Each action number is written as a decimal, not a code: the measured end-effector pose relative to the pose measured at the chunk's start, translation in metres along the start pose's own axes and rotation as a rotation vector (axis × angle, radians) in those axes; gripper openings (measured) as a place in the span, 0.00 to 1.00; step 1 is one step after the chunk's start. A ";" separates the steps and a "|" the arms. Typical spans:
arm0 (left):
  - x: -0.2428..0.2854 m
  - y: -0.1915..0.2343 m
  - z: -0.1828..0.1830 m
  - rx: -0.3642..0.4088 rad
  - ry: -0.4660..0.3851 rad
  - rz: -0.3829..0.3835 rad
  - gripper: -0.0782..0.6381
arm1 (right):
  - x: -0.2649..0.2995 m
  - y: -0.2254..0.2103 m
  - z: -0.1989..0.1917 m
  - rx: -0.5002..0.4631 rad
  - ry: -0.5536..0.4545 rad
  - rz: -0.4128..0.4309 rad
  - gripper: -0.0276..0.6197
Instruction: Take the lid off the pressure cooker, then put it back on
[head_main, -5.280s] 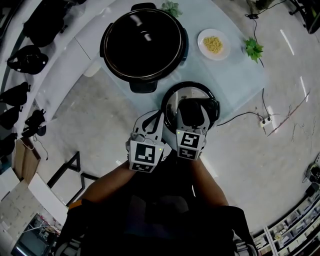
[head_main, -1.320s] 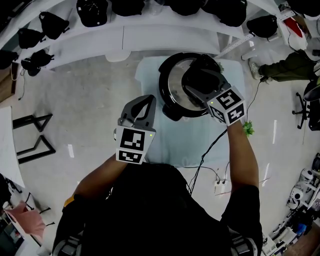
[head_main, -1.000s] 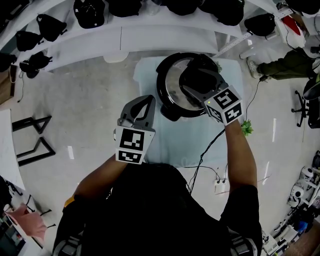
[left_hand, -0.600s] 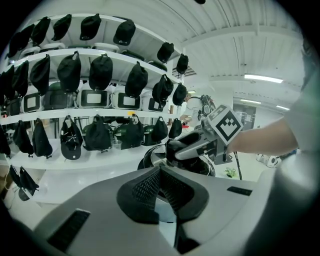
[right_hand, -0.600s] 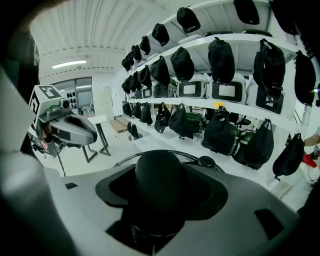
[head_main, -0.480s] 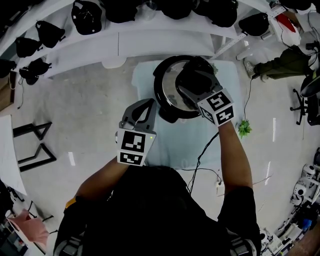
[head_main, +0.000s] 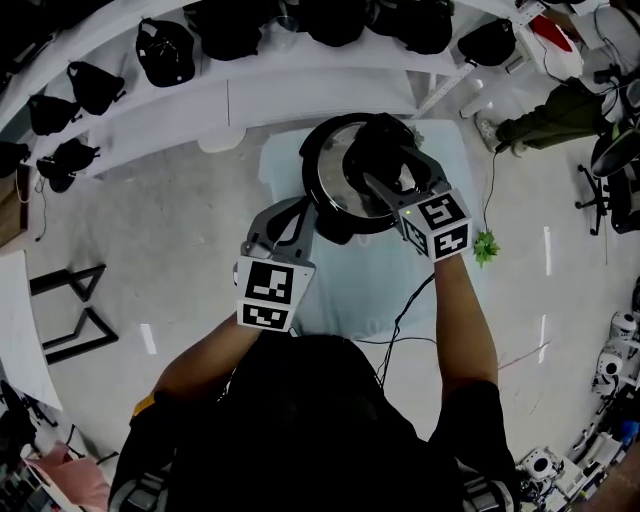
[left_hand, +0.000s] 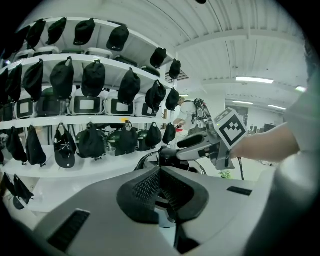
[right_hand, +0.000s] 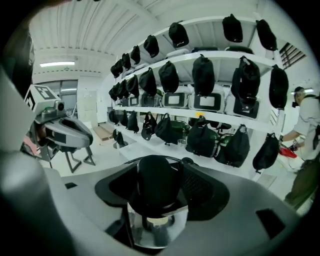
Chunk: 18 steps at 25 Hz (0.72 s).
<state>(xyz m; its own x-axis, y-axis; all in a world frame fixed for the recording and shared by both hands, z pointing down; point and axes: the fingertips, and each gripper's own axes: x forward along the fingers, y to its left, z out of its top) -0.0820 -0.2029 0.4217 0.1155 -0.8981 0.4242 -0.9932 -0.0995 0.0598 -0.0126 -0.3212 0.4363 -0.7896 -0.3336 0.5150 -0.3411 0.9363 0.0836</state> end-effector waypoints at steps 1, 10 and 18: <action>0.000 -0.002 0.002 0.003 -0.005 -0.008 0.12 | -0.007 -0.002 0.002 0.023 -0.013 -0.029 0.51; -0.015 -0.031 0.017 0.047 -0.058 -0.099 0.12 | -0.072 0.024 -0.002 0.199 -0.070 -0.266 0.32; -0.037 -0.040 0.008 0.081 -0.072 -0.162 0.12 | -0.103 0.080 -0.021 0.345 -0.070 -0.401 0.11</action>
<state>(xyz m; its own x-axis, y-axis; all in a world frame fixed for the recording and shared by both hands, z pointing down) -0.0465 -0.1690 0.3968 0.2762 -0.8955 0.3489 -0.9596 -0.2774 0.0476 0.0521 -0.2091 0.4076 -0.5913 -0.6752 0.4410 -0.7616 0.6473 -0.0300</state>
